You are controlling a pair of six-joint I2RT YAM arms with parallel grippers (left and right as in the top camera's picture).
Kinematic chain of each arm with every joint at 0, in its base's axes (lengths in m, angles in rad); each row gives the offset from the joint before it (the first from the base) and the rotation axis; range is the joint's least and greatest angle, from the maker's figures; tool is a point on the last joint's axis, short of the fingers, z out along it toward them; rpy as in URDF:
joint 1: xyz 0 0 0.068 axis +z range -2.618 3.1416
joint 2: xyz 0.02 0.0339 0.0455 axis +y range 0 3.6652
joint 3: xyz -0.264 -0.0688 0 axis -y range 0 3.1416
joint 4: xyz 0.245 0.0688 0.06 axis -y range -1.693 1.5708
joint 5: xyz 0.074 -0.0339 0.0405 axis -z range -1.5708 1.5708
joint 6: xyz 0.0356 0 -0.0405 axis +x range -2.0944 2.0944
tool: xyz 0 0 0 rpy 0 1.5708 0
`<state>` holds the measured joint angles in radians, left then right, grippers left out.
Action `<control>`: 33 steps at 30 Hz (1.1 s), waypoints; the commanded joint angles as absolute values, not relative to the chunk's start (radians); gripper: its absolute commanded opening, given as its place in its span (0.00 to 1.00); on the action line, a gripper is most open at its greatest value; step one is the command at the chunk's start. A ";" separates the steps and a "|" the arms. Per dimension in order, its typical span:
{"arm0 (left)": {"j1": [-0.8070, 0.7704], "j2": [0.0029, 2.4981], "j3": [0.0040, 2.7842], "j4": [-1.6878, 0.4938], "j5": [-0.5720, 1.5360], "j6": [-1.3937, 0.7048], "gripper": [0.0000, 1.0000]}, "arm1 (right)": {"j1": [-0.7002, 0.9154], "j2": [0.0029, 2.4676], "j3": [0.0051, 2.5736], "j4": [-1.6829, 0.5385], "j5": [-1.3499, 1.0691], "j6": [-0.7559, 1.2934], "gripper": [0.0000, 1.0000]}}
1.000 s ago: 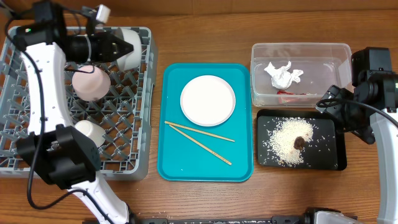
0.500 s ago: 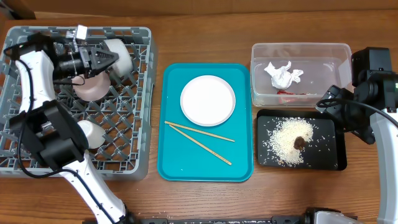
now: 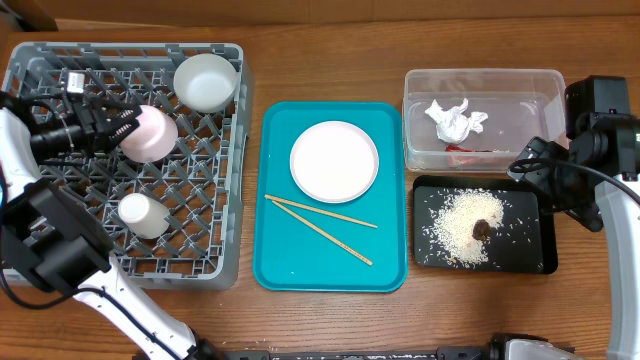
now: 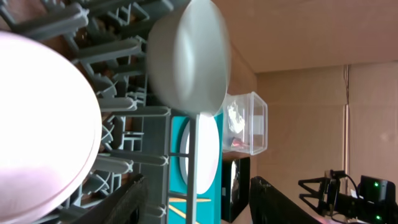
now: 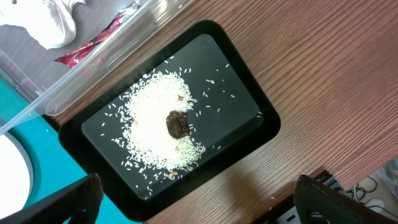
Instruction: Sort waste into correct bins and load items into the dishwasher
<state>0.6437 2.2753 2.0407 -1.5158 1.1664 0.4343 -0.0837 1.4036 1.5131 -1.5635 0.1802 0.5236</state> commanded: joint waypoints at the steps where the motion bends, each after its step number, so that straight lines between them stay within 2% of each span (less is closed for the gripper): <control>1: 0.618 2.143 2.045 -1.515 1.194 0.485 0.53 | -0.086 1.400 1.532 -1.559 0.182 0.524 1.00; 5: 0.557 2.066 2.045 -1.494 1.159 0.494 0.54 | -0.086 1.400 1.532 -1.558 0.182 0.524 1.00; 8: 0.475 2.025 2.045 -1.445 1.036 0.472 0.57 | -0.086 1.400 1.532 -1.558 0.182 0.524 1.00; 16: 0.183 2.010 2.045 -1.278 0.353 0.143 0.61 | -0.086 1.400 1.532 -1.558 0.182 0.524 1.00; 22: 0.025 2.010 2.045 -1.178 -0.007 0.044 0.67 | -0.086 1.400 1.532 -1.558 0.182 0.524 1.00; 27: -0.053 2.024 2.045 -1.121 -0.162 0.036 0.68 | -0.086 1.400 1.532 -1.558 0.182 0.524 1.00; 33: -0.073 2.069 2.045 -1.097 -0.213 0.018 0.68 | -0.086 1.400 1.532 -1.558 0.182 0.524 1.00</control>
